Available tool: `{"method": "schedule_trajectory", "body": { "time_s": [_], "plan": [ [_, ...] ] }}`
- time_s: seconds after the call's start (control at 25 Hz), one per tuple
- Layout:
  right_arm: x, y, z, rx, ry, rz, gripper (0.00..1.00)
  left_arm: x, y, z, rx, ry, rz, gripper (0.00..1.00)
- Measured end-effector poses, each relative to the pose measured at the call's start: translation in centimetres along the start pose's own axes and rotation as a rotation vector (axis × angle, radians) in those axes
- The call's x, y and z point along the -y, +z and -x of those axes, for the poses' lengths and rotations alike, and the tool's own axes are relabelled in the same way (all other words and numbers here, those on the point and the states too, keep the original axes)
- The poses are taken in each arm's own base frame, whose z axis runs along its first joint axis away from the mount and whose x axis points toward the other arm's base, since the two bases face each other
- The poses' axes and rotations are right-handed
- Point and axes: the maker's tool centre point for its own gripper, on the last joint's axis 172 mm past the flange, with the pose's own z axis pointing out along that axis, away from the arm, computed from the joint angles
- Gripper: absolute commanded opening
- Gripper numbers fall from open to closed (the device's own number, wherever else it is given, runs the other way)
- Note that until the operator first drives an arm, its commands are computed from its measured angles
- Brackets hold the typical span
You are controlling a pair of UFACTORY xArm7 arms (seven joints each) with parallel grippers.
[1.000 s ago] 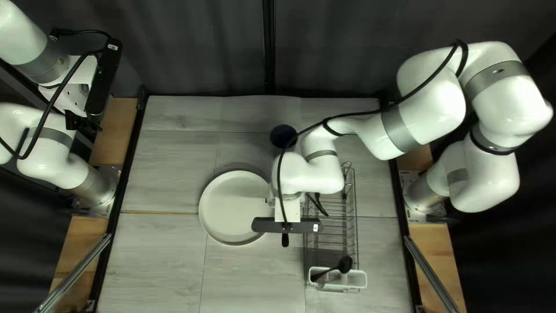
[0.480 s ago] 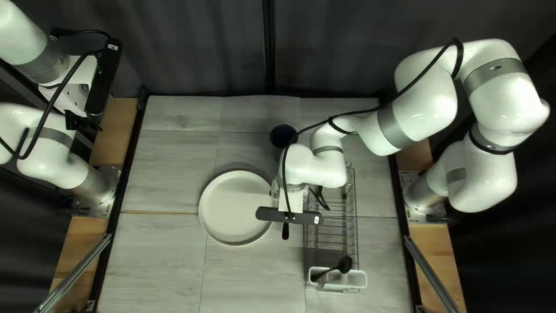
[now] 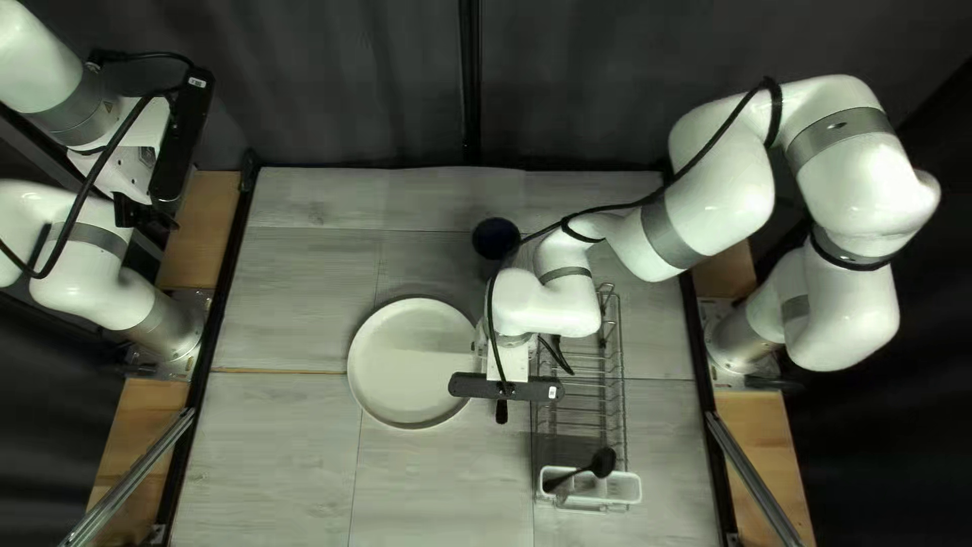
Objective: Pick up and place plate onto table. Place down one fork to the left of the plate. Place spoon and knife to the right of the plate. Place cup above the knife and spoon
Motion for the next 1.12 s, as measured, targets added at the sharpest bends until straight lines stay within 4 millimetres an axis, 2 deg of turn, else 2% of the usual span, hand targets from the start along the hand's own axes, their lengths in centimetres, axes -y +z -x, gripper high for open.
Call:
{"method": "schedule_trajectory", "body": {
  "time_s": [0.08, 0.2, 0.28, 0.32, 0.36, 0.4, 0.48, 0.52, 0.56, 0.6, 0.72, 0.88, 1.12],
  "plan": [
    [-0.1, 0.1, 0.1, -0.002, -0.002, -0.003, 0.02, 0.0, 0.0, 0.0, 0.000, 0.000, 0.000, 1.00],
    [-0.2, 0.0, 0.3, -0.005, -0.004, -0.007, 0.12, 0.0, 0.0, 0.0, 0.000, 0.000, 0.000, 1.00],
    [-0.4, 0.0, 0.4, -0.006, -0.007, -0.009, 0.15, 0.0, 0.0, 0.0, 0.000, 0.000, 0.000, 1.00],
    [-0.4, 0.0, 0.5, -0.008, -0.008, -0.011, 0.22, 0.0, 0.0, 0.0, 0.000, 0.000, 0.000, 1.00],
    [-0.5, 0.1, 0.7, -0.009, -0.009, -0.012, 0.25, 0.0, 0.0, 0.0, 0.000, 0.000, 0.000, 1.00],
    [-0.5, 0.2, 0.8, -0.010, -0.009, -0.014, 0.35, 0.0, 0.0, 0.0, 0.000, 0.000, 0.000, 1.00],
    [-0.5, 0.3, 0.9, -0.011, -0.011, -0.016, 0.35, 0.0, 0.0, 0.0, 0.000, 0.000, 0.000, 1.00],
    [-0.5, 0.4, 1.0, -0.012, -0.012, -0.017, 0.44, 0.0, 0.0, 0.0, 0.000, 0.000, 0.000, 1.00],
    [-0.4, 0.4, 1.0, -0.012, -0.012, -0.019, 0.84, 0.0, 0.0, 0.0, 0.000, 0.000, 0.000, 1.00],
    [-0.4, 0.4, 1.1, -0.012, -0.012, -0.020, 0.97, 0.0, 0.0, 0.0, 0.000, 0.000, 0.000, 1.00],
    [-0.3, 0.0, 1.1, -0.010, -0.008, -0.020, 1.00, 0.0, 0.0, 0.0, 0.000, 0.000, 0.000, 1.00],
    [0.1, -1.5, 1.0, -0.002, 0.006, -0.014, 1.00, 0.0, 0.0, 0.0, 0.000, 0.000, 0.000, 1.00],
    [0.5, -5.5, 0.1, 0.024, 0.041, 0.006, 1.00, 0.0, 0.0, 0.0, 0.000, 0.000, 0.000, 1.00]
  ]
}}
